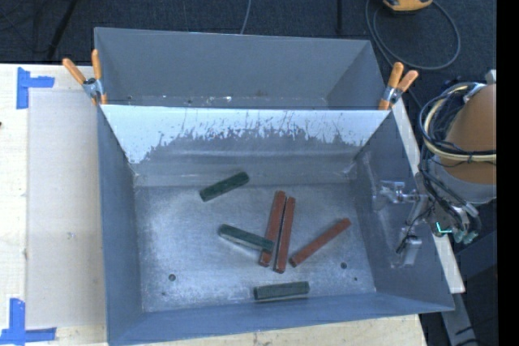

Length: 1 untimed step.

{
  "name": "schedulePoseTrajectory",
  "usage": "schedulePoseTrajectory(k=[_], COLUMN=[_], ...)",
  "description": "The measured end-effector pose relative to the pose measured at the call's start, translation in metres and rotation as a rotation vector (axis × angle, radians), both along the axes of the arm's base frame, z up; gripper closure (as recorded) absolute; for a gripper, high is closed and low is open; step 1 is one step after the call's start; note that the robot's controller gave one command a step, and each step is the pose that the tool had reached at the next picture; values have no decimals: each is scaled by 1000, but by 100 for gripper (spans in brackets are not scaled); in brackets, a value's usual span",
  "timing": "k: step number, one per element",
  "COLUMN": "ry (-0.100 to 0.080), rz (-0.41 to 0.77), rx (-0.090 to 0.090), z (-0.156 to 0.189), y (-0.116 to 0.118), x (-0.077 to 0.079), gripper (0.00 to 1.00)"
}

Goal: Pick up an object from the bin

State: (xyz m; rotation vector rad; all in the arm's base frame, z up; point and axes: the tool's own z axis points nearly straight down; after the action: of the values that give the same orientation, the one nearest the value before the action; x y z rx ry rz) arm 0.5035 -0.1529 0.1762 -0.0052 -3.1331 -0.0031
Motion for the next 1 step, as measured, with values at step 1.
schedulePoseTrajectory(k=[1], ry=[-7], rz=[4], rx=[-1], z=[4], y=[1], x=[2], gripper=[0])
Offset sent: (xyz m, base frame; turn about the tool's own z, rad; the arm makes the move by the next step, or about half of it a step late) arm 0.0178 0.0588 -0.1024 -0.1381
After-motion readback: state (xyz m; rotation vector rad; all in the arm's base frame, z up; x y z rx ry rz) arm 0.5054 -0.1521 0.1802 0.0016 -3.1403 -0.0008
